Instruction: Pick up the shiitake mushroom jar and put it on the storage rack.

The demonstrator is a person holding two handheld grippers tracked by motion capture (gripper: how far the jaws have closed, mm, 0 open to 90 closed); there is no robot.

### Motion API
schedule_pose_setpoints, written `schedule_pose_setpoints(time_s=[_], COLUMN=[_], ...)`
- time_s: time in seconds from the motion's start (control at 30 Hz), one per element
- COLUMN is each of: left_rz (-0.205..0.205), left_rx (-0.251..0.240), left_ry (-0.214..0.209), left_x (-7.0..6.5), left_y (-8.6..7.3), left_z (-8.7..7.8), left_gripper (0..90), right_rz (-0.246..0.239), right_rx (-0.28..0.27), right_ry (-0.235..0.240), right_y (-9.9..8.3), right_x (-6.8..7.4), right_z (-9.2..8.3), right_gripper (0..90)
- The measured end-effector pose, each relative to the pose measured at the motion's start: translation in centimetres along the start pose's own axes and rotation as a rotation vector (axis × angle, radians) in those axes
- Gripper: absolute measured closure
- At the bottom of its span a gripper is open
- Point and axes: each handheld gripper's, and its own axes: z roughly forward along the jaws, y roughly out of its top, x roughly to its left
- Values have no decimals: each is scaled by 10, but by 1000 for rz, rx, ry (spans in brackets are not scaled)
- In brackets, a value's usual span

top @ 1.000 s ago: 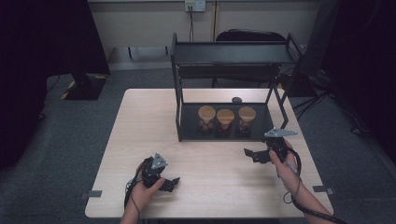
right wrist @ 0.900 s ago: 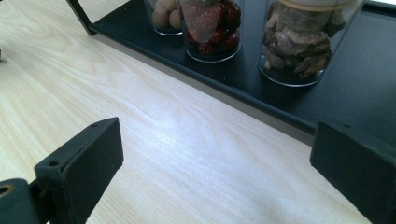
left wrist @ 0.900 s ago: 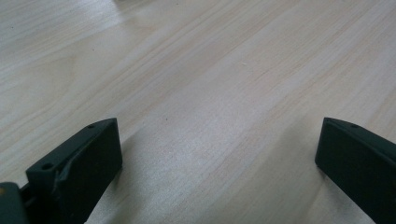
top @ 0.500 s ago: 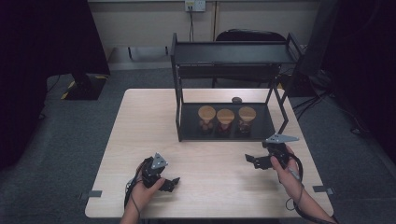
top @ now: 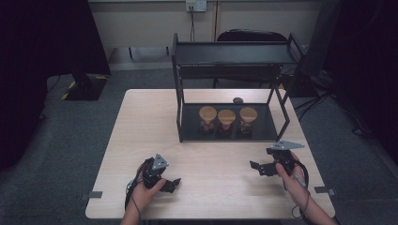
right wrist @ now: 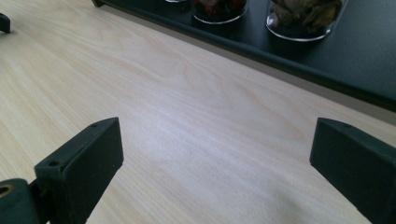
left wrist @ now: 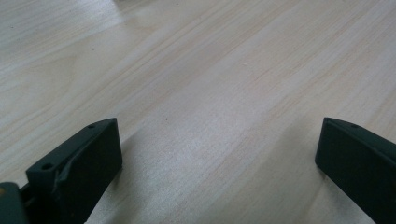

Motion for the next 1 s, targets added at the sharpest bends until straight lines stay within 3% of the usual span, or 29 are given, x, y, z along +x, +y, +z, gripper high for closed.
schedule_pose_setpoints(time_s=[1.0], left_rz=[0], left_rx=[0], left_ry=[0], left_x=[0], left_y=[0], left_z=[0], left_gripper=[2], right_rz=[35], right_rx=[43], right_ry=[25], right_y=[-43], right_x=[-11], right_z=[-25], right_gripper=[17])
